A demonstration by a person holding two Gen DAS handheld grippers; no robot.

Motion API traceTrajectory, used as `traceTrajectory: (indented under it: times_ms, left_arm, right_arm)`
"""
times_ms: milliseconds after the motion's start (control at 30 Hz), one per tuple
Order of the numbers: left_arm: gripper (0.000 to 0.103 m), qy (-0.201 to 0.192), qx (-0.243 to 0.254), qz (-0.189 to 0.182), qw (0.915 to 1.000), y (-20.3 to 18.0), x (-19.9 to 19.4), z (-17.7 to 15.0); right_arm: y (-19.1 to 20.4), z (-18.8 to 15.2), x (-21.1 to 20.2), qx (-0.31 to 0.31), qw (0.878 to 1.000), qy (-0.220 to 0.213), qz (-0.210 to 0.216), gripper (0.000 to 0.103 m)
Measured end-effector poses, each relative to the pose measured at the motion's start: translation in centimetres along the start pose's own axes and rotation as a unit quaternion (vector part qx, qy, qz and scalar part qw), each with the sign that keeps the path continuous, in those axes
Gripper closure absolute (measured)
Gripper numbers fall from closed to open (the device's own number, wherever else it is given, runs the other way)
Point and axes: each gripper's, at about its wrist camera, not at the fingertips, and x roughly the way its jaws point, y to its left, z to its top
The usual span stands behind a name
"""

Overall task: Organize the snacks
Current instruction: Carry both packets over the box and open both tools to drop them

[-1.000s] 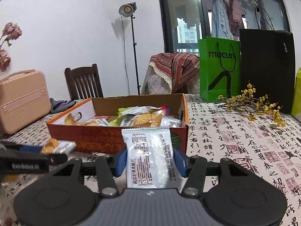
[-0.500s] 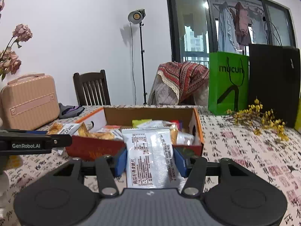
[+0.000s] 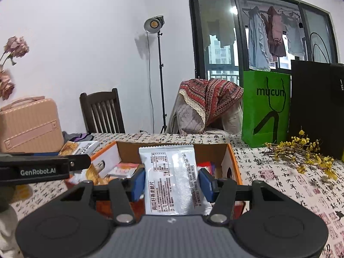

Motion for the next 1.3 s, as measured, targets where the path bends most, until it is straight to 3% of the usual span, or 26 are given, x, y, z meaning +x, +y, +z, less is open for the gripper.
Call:
traceTrajectory:
  times_ms: [267, 533, 667, 1000, 1067, 1100, 1133, 1233, 1300]
  left_arm:
    - [0.038, 0.011, -0.029, 0.01, 0.9995, 0.2, 4.0, 2.2]
    - [0.038, 0.013, -0.05, 0.024, 0.9984, 0.6, 7.9, 2.2]
    - [0.038, 0.004, -0.04, 0.042, 0.9983, 1.1, 9.3, 1.0]
    - [0.036, -0.017, -0.028, 0.029, 0.9991, 1.5, 9.3, 0.0]
    - [0.031, -0.019, -0.024, 0.028, 0.9991, 1.3, 9.3, -0.1]
    - [0.025, -0.022, -0.024, 0.029, 0.999, 1.3, 9.2, -0.2]
    - [0.022, -0.028, -0.024, 0.032, 0.9988, 1.2, 9.0, -0.3]
    - [0.003, -0.049, -0.03, 0.037, 0.9977, 1.3, 8.4, -0.2]
    - [0.0, -0.07, -0.041, 0.042, 0.9958, 1.5, 7.7, -0.3]
  right_arm:
    - [-0.7, 2.6, 4.3, 0.035, 0.999, 0.016, -0.01, 0.049]
    - [-1.3, 2.6, 8.9, 0.047, 0.998, 0.03, -0.024, 0.049]
    - [-2.4, 1.0, 9.1, 0.066, 0.998, -0.006, -0.013, 0.049]
    - [-3.2, -0.1, 9.6, 0.059, 0.998, -0.008, -0.018, 0.049]
    - [-3.1, -0.3, 9.5, 0.056, 0.998, -0.007, -0.016, 0.048]
    - [-3.1, -0.3, 9.3, 0.056, 0.998, -0.009, -0.014, 0.046]
    - [-3.1, -0.2, 9.1, 0.058, 0.998, -0.013, -0.012, 0.037]
    - [-3.3, -0.2, 8.7, 0.064, 0.998, -0.026, -0.009, 0.0]
    - [-3.4, -0.2, 8.5, 0.066, 0.997, -0.028, -0.011, 0.0]
